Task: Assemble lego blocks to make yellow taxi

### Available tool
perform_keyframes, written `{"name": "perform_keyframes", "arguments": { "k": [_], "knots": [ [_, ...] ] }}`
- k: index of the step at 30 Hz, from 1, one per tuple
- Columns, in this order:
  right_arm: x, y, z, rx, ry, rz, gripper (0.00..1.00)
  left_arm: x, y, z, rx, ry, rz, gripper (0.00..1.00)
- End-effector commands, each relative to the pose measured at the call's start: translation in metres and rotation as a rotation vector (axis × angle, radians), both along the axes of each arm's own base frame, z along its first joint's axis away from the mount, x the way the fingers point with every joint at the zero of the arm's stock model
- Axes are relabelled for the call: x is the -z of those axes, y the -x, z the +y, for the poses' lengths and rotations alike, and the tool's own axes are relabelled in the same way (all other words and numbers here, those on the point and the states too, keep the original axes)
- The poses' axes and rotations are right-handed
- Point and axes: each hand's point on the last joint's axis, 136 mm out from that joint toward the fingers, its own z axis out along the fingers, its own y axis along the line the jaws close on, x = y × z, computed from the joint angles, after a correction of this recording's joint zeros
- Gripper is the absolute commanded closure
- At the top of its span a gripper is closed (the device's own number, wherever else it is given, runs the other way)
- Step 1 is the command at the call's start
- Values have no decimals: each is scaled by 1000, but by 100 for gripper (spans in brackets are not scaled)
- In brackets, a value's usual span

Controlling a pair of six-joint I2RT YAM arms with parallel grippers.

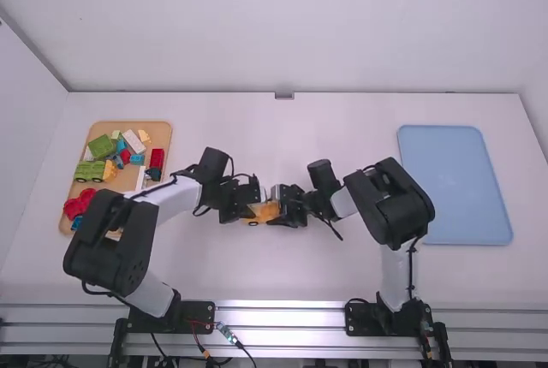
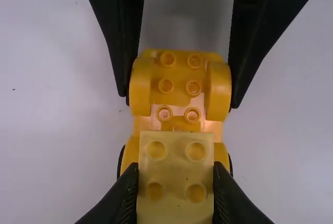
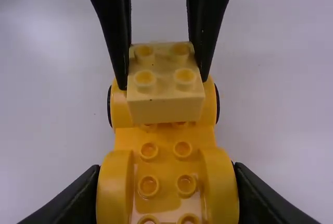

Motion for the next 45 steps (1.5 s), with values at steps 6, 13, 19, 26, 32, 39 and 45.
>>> {"name": "perform_keyframes", "arguments": {
  "k": [6,13,19,26,32,39,45],
  "knots": [
    [3,-6,-10,33,1,27,51,-4,-3,-5,4,17,9,98],
    [1,-9,-14,41,-10,35,50,0,-3,-6,5,31,-18,98],
    [2,-3,-7,16,-5,28,51,1,-2,-7,7,33,-17,98],
    [9,-6,-5,37,43,-1,53,1,-2,-7,7,33,-13,98],
    [10,-5,-4,32,48,-11,55,0,0,-9,12,47,-7,98],
    [13,-10,-7,55,68,-21,56,1,2,-8,13,46,3,98],
    [13,-9,-7,54,67,-16,56,2,3,-8,12,42,8,98]
  ]
}}
